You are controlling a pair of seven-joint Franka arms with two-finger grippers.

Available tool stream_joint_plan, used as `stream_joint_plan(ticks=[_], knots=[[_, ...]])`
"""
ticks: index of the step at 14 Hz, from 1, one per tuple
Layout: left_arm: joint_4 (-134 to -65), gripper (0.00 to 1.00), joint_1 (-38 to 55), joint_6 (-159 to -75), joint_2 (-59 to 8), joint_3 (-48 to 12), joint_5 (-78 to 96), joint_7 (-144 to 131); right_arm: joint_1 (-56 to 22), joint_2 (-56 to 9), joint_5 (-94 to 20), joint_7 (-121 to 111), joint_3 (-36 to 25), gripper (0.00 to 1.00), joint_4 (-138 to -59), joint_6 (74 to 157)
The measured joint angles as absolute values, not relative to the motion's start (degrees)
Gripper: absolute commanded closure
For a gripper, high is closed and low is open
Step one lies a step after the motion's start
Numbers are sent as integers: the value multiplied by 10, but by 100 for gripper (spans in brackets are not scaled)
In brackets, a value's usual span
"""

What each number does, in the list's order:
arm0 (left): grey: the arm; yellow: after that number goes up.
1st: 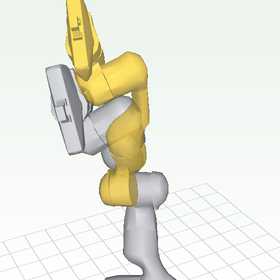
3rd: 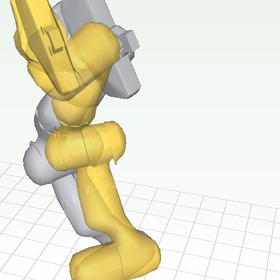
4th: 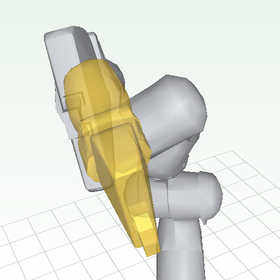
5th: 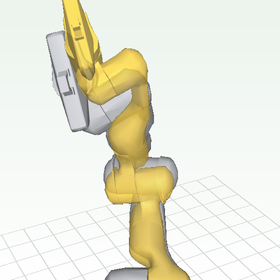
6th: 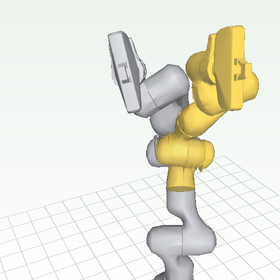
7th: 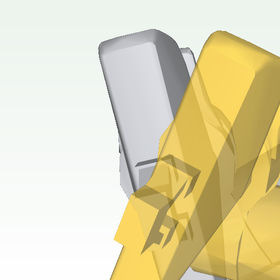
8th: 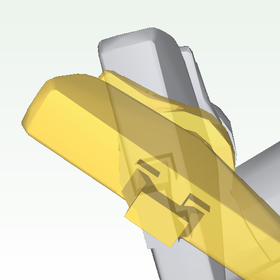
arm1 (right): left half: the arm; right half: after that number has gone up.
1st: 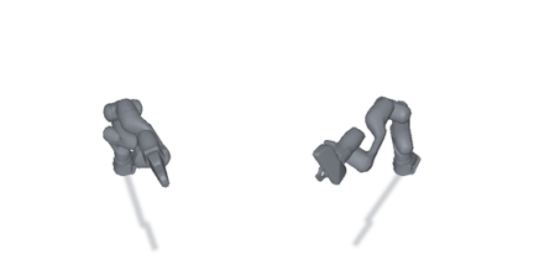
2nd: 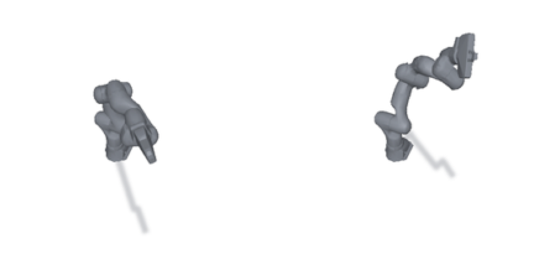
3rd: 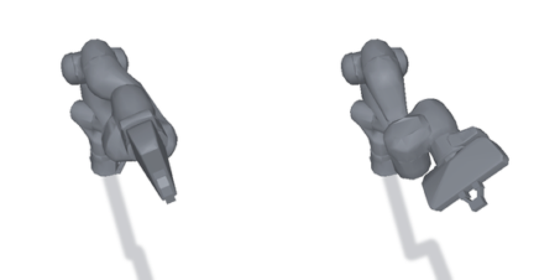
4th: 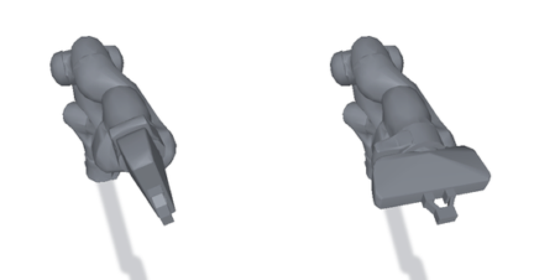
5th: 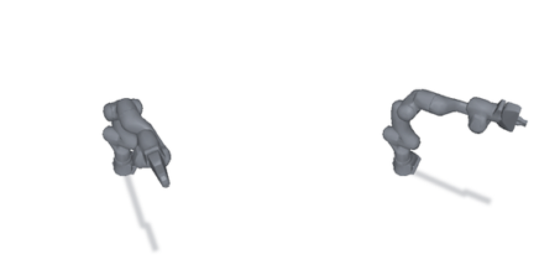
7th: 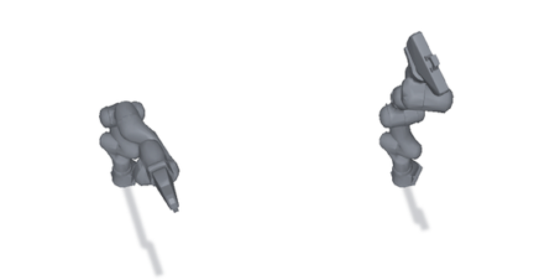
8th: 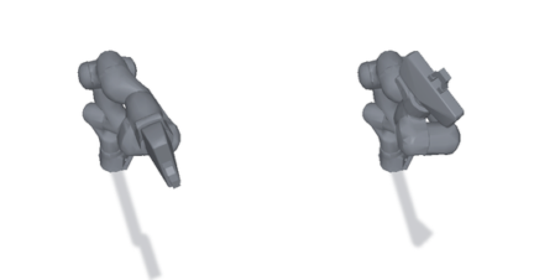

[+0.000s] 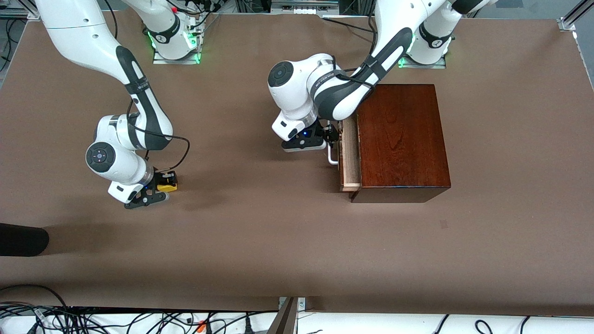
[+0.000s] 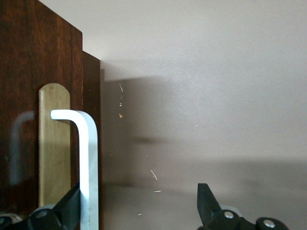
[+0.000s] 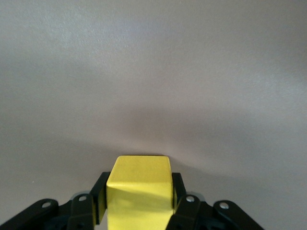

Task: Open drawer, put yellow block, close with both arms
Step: 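Pull the drawer open with the left gripper while the right gripper lifts the cube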

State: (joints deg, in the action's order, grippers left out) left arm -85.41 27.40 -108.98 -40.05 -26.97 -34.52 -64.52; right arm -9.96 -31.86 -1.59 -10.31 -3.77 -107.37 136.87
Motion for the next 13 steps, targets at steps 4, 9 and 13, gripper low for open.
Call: stream_joint_plan(ticks=[4,9,13], knots=[[-836,0,283,-1087,-409,-269,-332,-650,-100,-300,-16,-108,-38,69,-1013,1271],[-795,0,306,-1086,-430,-268,-317,-660,-101,-282,-16,-113,-27,69,-942,1187],[-761,0,320,-1086,-450,-268,-316,-667,-103,-274,-16,-113,-11,69,-881,1118]])
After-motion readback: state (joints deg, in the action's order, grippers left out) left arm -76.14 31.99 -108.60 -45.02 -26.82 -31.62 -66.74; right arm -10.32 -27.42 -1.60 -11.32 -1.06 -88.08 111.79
